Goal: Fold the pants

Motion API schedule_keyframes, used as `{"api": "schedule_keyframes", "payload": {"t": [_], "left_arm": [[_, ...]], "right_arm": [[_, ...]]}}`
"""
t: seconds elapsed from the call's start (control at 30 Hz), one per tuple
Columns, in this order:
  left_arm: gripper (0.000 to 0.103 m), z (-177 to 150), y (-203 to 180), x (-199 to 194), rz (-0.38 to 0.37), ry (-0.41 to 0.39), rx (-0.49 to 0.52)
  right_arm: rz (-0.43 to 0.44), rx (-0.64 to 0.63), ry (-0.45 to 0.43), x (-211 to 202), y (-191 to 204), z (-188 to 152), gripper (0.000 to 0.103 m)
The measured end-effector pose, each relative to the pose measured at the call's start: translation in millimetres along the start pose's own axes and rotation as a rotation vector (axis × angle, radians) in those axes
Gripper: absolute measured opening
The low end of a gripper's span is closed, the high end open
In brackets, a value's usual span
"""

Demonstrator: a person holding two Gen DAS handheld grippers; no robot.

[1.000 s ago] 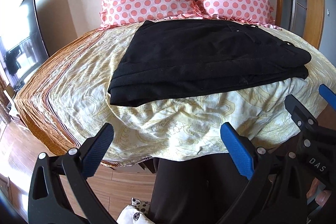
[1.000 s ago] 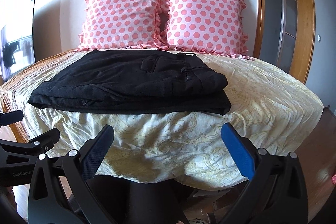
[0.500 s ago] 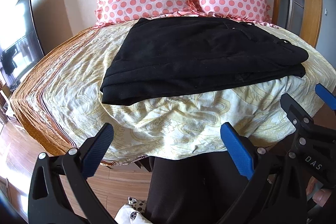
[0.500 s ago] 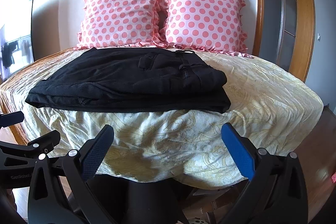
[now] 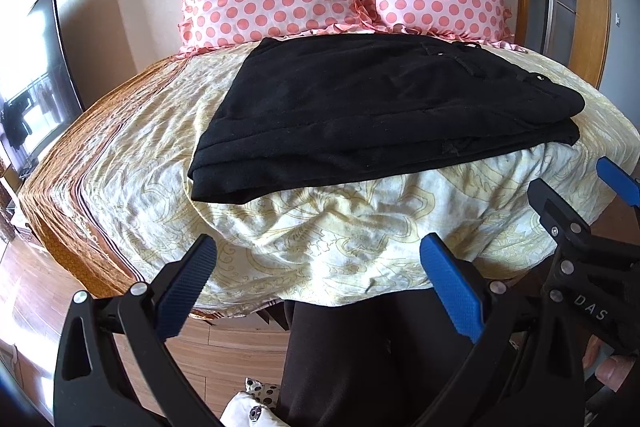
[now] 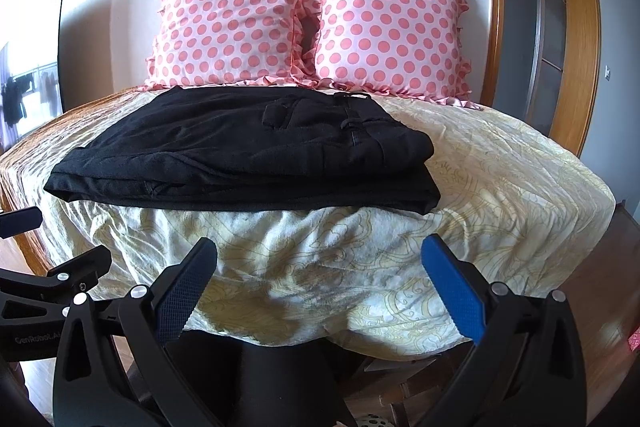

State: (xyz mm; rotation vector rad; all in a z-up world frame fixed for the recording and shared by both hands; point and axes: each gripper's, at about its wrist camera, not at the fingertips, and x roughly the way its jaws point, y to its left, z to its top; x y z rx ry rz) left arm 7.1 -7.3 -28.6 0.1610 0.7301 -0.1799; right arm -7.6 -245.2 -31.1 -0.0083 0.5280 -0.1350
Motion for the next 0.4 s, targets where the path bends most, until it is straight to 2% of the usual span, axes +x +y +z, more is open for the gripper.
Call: {"api": "schedule_keyframes", "payload": {"t": [0.4], "left_arm": [[0.101,0.7,-1.4,0.9,-0.027,0.003,-0.001]], "right_arm": [[-0.001,0.000,-0.001,0.5,-1.1,-0.4,0.102]]}}
